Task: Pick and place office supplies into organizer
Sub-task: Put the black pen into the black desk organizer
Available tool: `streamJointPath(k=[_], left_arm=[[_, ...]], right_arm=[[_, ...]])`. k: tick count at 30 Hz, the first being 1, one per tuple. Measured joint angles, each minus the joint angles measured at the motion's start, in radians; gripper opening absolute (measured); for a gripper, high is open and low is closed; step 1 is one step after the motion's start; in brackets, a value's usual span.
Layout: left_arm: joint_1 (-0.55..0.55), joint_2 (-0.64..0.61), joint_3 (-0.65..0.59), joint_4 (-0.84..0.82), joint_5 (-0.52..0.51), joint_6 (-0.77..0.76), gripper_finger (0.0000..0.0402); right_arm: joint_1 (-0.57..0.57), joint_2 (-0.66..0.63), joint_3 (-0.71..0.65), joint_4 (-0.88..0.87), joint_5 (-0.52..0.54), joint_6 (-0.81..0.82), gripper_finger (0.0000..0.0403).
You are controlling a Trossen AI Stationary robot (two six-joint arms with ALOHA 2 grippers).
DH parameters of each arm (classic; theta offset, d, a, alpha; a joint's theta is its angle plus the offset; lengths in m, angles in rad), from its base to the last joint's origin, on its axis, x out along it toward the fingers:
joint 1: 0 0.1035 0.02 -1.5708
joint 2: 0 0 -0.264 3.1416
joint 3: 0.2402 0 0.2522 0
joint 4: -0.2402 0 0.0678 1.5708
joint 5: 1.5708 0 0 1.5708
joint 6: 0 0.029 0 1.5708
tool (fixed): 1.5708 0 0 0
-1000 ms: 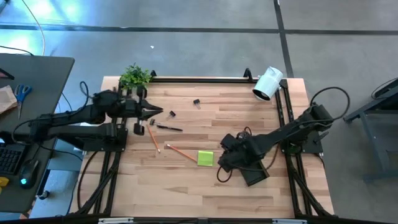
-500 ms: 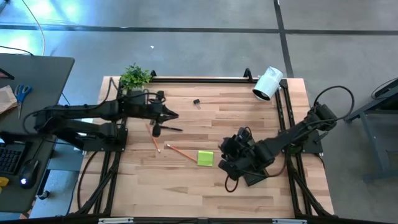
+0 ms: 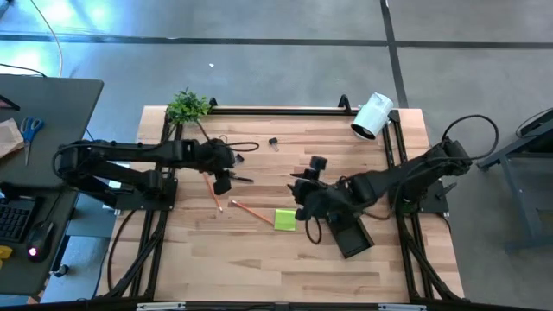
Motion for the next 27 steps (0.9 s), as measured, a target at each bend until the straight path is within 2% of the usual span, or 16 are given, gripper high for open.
streamJointPath(k=[4,7,14,17,20,27], left_arm=[[0.0,0.046,0.0,-0.055,-0.004,0.008,0.0168],[-0.001,0.083,0.0,-0.053,-0.003,0.034,0.0178],[0.001,0.197,0.0,-0.05,-0.006,0.086,0.0146],[0.001,0.246,0.0,-0.048,-0.051,0.087,0.0133],[0.001,0.288,0.0,-0.043,-0.082,0.086,0.0129],[0.001,0.338,0.0,-0.005,-0.082,0.089,0.013]], right_arm=[[-0.045,-0.003,-0.004,0.038,-0.134,-0.074,0.0132],[-0.069,-0.003,-0.034,0.057,-0.183,-0.105,0.0128],[-0.103,-0.001,-0.048,0.059,-0.215,-0.13,0.0128],[-0.104,-0.001,-0.048,0.072,-0.217,-0.154,0.0129],[-0.108,-0.001,-0.048,0.072,-0.256,-0.168,0.0128],[-0.114,-0.001,-0.048,0.057,-0.294,-0.176,0.0129]])
